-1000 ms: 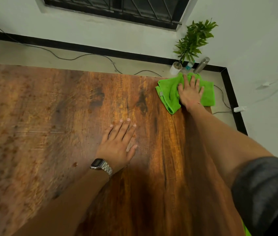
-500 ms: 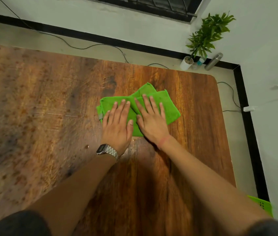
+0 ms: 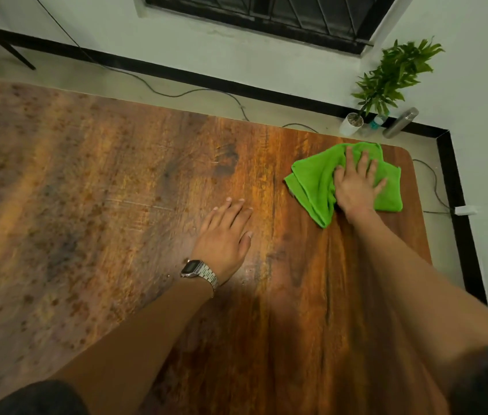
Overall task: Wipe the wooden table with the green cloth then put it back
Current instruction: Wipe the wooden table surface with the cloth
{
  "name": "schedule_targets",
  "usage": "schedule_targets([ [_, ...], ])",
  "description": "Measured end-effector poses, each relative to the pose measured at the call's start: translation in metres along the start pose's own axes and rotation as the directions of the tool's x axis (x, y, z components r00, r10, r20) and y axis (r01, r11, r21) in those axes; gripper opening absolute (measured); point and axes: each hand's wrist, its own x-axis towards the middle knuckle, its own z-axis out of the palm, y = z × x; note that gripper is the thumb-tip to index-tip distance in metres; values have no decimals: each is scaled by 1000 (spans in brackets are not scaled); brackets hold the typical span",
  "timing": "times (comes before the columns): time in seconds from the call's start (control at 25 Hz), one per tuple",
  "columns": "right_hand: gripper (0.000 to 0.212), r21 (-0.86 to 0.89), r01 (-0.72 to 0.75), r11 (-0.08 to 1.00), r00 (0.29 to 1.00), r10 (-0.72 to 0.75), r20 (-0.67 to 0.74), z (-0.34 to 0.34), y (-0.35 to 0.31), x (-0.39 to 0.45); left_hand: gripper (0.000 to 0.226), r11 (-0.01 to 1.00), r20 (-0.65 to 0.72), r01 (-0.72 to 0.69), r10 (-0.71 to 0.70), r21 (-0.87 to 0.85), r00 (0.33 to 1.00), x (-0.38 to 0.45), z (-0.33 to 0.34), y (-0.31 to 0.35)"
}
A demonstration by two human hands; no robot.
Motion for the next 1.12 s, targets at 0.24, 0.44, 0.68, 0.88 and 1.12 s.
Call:
schedule_targets([
  [0.24, 56, -1, 310, 951, 946, -308, 103, 40, -187, -5, 45, 993, -104, 115, -114, 3, 988, -25, -40, -51],
  [0.44, 57, -38, 648, 761, 753, -632, 183, 79, -255, -130, 50, 966, -216, 255, -241, 37, 946, -36, -71, -95],
  [0.68, 59, -76, 752, 654, 657, -738, 151, 71, -138, -210, 52, 981, -36, 165, -162, 105, 986, -35, -62, -94],
  [0.88, 60, -178, 504, 845, 864, -487, 130, 31, -7, -178, 54, 992, 115, 6, -21, 128, 993, -34, -48, -67],
  [1.12, 58, -23, 63, 998, 998, -63, 6, 22, -34, -90, 52, 992, 137, -18, 1, 123, 991, -33, -62, -78],
])
